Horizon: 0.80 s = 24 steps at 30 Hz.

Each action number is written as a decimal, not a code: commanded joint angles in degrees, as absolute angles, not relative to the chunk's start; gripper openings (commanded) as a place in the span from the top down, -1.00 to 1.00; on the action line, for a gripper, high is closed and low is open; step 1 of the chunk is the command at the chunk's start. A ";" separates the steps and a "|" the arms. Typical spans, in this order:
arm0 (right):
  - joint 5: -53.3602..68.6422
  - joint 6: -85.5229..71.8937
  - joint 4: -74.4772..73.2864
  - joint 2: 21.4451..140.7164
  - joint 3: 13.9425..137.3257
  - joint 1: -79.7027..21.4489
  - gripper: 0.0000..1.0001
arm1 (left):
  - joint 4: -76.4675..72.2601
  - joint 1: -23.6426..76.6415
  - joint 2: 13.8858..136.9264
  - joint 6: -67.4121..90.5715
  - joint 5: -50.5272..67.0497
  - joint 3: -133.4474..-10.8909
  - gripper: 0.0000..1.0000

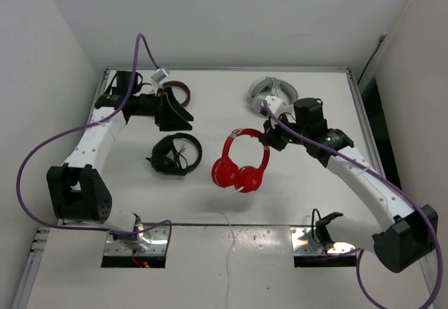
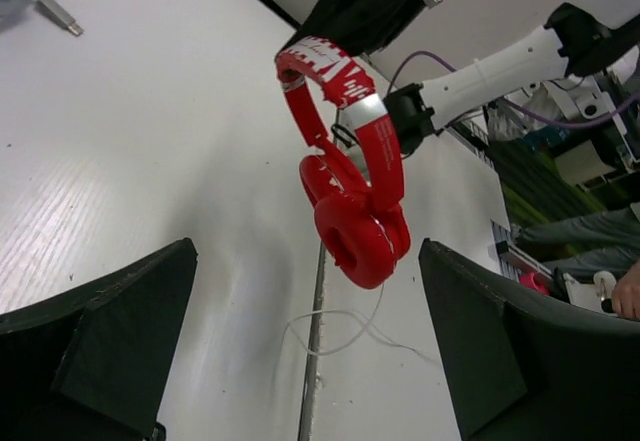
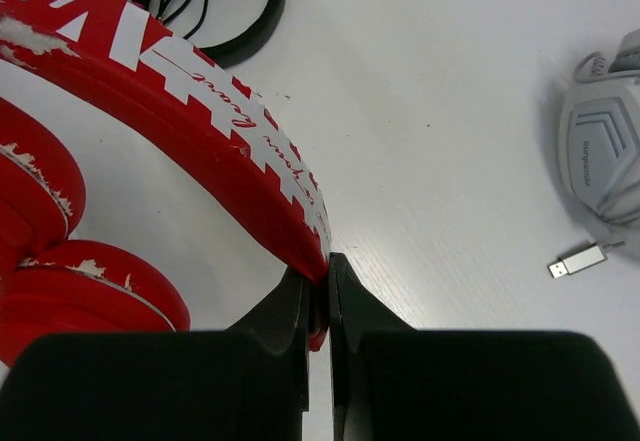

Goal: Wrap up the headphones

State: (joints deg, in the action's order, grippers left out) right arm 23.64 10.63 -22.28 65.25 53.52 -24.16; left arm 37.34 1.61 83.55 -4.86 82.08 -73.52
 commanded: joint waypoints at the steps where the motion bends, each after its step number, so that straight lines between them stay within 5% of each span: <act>1: 26.54 7.56 -16.96 66.88 55.55 -24.96 1.00 | 39.80 5.26 85.51 -7.28 92.28 -75.50 -0.99; 14: 29.00 8.26 -12.75 70.22 59.59 -25.58 1.00 | 52.65 11.25 91.05 -20.48 92.81 -78.93 -0.97; 19: 29.53 14.05 -9.59 66.36 54.59 -26.89 1.00 | 53.70 11.78 89.82 -22.50 92.81 -78.93 -0.99; 24: 42.53 15.91 2.51 58.65 44.75 -23.29 1.00 | 53.70 13.27 88.07 -23.03 92.81 -77.26 -0.99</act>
State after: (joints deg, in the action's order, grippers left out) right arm 31.94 14.41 -9.39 63.77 47.77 -24.38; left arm 53.63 11.94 90.91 -20.16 83.35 -76.77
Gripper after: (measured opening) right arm 0.039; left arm 0.995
